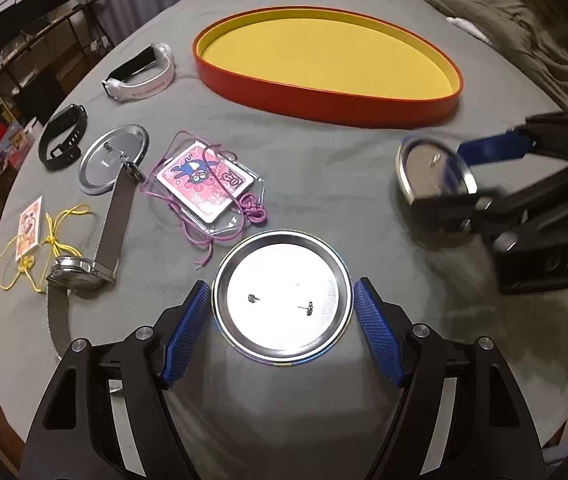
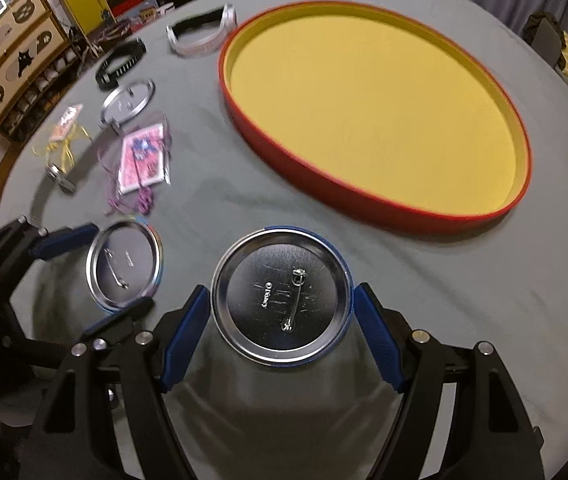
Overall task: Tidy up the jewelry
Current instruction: 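Lower both silver badges onto the bedspread and open both tools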
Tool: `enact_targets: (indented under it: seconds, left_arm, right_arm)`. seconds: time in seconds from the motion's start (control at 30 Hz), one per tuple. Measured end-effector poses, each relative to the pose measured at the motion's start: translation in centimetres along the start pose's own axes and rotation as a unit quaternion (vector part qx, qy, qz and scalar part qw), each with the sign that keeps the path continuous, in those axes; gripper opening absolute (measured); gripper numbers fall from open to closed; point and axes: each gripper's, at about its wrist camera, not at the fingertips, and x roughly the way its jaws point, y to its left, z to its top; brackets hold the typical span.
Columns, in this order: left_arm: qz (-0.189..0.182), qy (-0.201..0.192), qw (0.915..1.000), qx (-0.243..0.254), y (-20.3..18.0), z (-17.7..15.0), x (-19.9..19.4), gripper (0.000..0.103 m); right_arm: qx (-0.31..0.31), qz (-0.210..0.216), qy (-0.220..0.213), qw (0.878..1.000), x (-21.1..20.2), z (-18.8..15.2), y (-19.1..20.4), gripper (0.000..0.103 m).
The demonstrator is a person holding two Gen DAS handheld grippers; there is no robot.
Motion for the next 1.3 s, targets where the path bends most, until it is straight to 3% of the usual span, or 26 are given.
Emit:
enact_targets:
  seconds: [0.13, 0.63, 0.77, 0.87, 0.93, 1.0, 1.13, 1.3]
  left_arm:
    - [-0.002, -0.005, 1.0, -0.003, 0.2, -0.1, 0.2, 0.072]
    - [-0.008, -0.04, 0.9991, -0.011, 0.3, -1.2, -0.1, 0.074]
    - [0.0, -0.052, 0.9986, -0.012, 0.2, -1.3, -0.7, 0.095]
    - [0.007, -0.07, 0.9974, -0.016, 0.5, -1.4, -1.5, 0.098]
    - [0.01, -0.08, 0.9964, -0.026, 0.9, -1.2, -2.2, 0.098]
    - [0.013, -0.096, 0.9946, -0.038, 1.6, -1.1, -3.1, 0.098]
    - [0.023, -0.131, 0.9888, -0.069, 3.5, -1.0, -5.5, 0.098]
    - [0.043, -0.144, 0.9794, -0.135, 7.7, -1.5, -7.2, 0.098]
  right_arm:
    - [-0.007, -0.001, 0.008, 1.0, 1.4, -0.7, 0.0, 0.07]
    - [0.0, 0.005, -0.007, 1.0, 0.9, -1.1, -0.7, 0.072]
    - [0.012, 0.021, -0.014, 1.0, 0.2, -0.7, -0.9, 0.074]
    - [0.01, 0.023, -0.025, 0.999, -0.9, -0.5, -0.5, 0.074]
    - [0.006, 0.027, -0.04, 0.999, -1.8, -0.2, -0.1, 0.078]
    - [0.003, 0.034, -0.054, 0.998, -2.6, 0.0, 0.3, 0.088]
    - [-0.009, 0.046, -0.082, 0.996, -4.8, 1.1, 1.8, 0.088]
    - [-0.018, 0.062, -0.102, 0.993, -6.0, 3.4, 3.8, 0.088]
